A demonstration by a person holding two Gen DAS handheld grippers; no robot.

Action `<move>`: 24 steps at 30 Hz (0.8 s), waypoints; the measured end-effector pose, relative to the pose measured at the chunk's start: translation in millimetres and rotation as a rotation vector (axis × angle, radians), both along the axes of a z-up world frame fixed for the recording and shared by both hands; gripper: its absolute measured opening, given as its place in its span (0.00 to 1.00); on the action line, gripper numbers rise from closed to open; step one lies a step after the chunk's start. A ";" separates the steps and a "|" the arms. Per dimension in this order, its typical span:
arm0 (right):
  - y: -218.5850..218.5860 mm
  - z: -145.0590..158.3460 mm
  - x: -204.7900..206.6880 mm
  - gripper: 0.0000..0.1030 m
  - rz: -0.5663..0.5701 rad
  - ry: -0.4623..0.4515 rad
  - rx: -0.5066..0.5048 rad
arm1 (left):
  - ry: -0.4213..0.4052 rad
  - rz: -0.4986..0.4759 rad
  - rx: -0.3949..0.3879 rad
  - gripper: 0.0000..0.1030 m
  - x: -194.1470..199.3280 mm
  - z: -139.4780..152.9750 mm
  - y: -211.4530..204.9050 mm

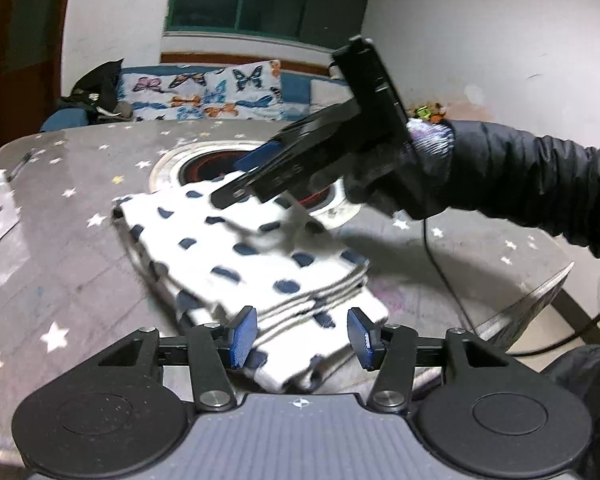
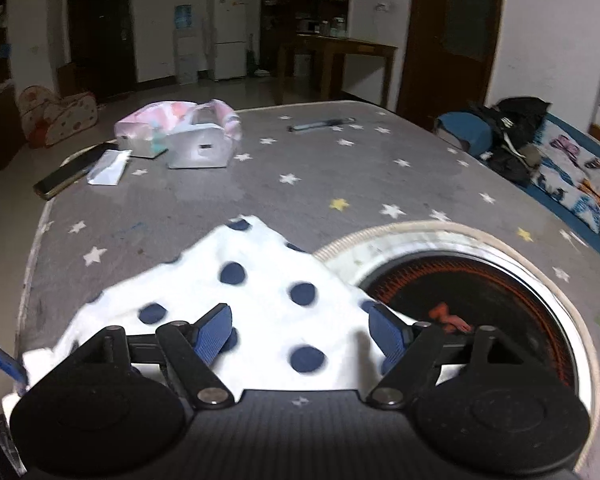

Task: Fold clothes

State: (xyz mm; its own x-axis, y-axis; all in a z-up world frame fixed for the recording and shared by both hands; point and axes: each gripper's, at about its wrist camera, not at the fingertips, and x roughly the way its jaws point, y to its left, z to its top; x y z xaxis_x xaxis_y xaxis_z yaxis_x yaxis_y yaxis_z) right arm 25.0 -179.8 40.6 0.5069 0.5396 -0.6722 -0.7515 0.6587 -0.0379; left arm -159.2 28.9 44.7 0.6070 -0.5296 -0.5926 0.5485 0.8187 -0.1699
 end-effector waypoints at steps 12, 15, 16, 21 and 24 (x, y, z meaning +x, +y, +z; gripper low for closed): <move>-10.6 -11.9 31.3 0.82 -0.122 0.010 -0.002 | 0.035 0.059 0.114 0.63 -2.1 -20.4 -5.4; -7.6 -16.4 40.9 0.83 -0.141 0.023 0.005 | 0.033 0.077 0.129 0.64 0.5 -23.3 -4.9; -7.0 -17.8 43.8 0.83 -0.145 0.031 0.009 | 0.035 0.085 0.129 0.64 1.4 -24.1 -3.5; -9.2 -24.4 52.7 0.84 -0.149 0.077 0.007 | 0.040 0.149 0.131 0.64 7.0 -27.1 8.6; -16.0 -24.4 54.0 0.85 -0.158 0.102 0.011 | 0.037 0.198 0.139 0.64 13.1 -28.2 18.5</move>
